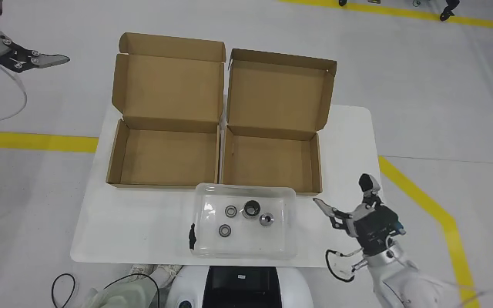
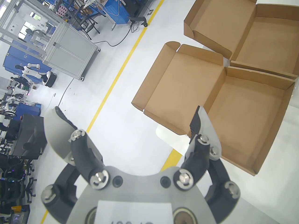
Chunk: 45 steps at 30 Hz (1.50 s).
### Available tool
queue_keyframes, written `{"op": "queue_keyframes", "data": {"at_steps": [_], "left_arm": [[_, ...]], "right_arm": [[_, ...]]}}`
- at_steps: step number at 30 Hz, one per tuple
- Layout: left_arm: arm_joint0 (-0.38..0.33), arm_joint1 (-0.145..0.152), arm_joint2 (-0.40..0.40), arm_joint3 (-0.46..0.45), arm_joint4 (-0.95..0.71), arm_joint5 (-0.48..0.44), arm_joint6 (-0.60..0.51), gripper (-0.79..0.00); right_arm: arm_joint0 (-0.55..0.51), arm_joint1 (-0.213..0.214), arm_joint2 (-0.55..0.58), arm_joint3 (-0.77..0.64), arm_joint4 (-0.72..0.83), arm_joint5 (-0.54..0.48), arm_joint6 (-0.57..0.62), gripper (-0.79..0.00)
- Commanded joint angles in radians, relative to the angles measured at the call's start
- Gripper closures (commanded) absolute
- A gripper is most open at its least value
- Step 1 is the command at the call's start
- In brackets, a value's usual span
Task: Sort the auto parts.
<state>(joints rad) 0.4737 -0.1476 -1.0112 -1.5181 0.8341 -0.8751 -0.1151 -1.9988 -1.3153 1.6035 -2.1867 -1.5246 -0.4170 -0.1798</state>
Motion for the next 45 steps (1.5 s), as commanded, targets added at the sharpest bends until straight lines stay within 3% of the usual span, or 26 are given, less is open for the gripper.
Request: {"op": "queue_keyframes", "data": {"at_steps": [1, 14, 45], "left_arm": [[0.0, 0.0, 0.0, 0.0, 0.0, 0.0, 0.0, -0.785], [0.0, 0.0, 0.0, 0.0, 0.0, 0.0, 0.0, -0.785], [0.0, 0.0, 0.0, 0.0, 0.0, 0.0, 0.0, -0.785]], "right_arm": [[0.028, 0.002, -0.019, 0.007, -0.011, -0.019, 0.029, -0.785], [0.218, 0.009, -0.153, 0.069, -0.021, -0.09, 0.265, -0.785], [0.218, 0.009, -0.153, 0.069, -0.021, -0.09, 0.265, -0.785]]}}
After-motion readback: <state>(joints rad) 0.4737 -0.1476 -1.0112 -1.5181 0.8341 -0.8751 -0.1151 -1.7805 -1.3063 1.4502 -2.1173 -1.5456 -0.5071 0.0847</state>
